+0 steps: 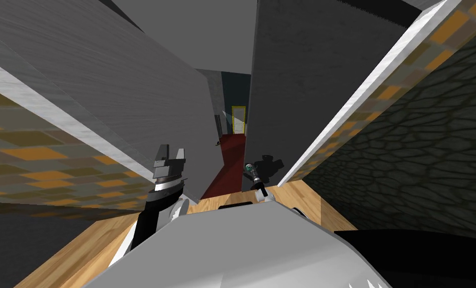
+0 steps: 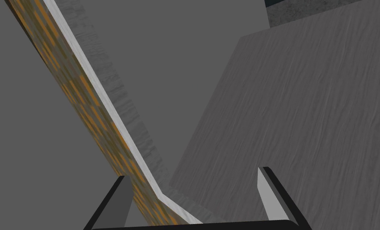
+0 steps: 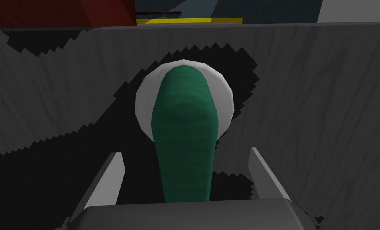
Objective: Push the door open
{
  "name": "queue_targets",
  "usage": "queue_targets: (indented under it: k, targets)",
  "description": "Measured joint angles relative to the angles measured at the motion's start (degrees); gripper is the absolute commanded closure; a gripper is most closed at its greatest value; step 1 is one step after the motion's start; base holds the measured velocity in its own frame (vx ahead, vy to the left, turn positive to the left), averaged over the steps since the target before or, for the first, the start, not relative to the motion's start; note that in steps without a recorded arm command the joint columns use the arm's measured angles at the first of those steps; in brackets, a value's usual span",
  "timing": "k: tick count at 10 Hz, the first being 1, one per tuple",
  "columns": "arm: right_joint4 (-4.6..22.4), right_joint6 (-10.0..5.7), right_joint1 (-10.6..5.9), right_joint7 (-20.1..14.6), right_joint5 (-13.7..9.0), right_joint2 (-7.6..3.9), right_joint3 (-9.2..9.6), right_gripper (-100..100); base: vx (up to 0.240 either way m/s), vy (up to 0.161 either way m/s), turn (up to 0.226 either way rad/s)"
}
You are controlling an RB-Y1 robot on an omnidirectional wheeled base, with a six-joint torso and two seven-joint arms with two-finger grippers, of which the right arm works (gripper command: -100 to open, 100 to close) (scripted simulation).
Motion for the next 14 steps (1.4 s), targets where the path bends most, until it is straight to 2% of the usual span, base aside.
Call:
queue_targets:
  k: [6, 9, 11, 13, 14]
  targets:
    - [-0.09, 0.07, -0.22, -0.04, -0.06, -0.12, -0.11, 100, 0.009, 0.002, -0.012]
    - [0.21, 0.51, 0.33, 0.29, -0.23, 0.07, -0.13, 100, 0.174, 0.042, -0.068]
    - [1.54, -0.18, -0.56, 0.68, -0.53, 0.25, -0.44, 100, 0.206, 0.057, -0.114]
    - [0.63, 0.23, -0.54, 1.39, -0.80, 0.48, -0.72, 100, 0.193, 0.046, -0.122]
    - [1.37, 0.06, -1.07, 1.54, -0.98, 0.53, -0.86, 100, 0.192, 0.073, -0.149]
